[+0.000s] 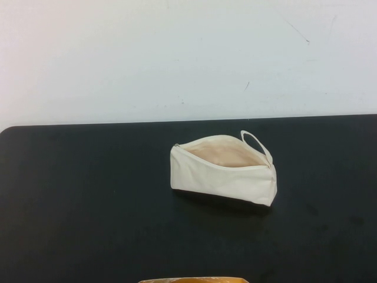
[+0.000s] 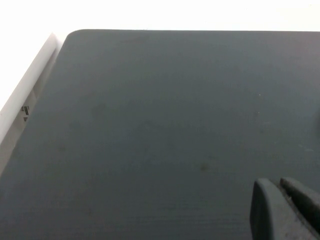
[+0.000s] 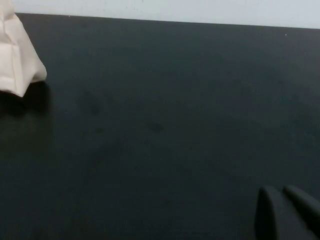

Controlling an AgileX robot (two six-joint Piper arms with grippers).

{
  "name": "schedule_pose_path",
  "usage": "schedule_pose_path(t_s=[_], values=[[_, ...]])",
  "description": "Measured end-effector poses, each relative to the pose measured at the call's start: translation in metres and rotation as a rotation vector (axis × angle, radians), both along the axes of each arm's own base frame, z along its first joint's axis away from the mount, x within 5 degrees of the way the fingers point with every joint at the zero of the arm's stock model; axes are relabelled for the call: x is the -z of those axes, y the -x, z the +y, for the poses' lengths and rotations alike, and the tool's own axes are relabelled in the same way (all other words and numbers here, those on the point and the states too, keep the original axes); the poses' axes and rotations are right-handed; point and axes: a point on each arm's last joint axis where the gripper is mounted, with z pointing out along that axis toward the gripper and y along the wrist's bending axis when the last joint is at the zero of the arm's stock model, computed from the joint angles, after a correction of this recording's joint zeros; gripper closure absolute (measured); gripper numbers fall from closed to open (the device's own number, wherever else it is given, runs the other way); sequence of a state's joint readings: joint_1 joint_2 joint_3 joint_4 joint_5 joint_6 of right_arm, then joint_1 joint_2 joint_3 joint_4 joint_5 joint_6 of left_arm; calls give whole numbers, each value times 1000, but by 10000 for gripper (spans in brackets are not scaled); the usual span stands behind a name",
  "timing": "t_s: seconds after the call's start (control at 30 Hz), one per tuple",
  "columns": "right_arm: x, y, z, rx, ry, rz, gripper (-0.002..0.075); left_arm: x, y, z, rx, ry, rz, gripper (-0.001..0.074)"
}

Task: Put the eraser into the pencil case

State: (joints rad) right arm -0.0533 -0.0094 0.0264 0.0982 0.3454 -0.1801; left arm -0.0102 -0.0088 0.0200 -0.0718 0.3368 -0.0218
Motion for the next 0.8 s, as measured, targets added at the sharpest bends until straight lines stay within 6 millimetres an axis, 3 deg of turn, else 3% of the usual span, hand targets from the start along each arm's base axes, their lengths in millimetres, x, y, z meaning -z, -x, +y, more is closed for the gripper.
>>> schedule_pose_path(t_s=[0.37, 0.8], values=[[0, 0, -4, 5, 104, 5, 727, 0, 0, 0, 0, 0, 0, 736], [0, 0, -4, 22, 56, 2, 727, 0, 0, 0, 0, 0, 0, 736]])
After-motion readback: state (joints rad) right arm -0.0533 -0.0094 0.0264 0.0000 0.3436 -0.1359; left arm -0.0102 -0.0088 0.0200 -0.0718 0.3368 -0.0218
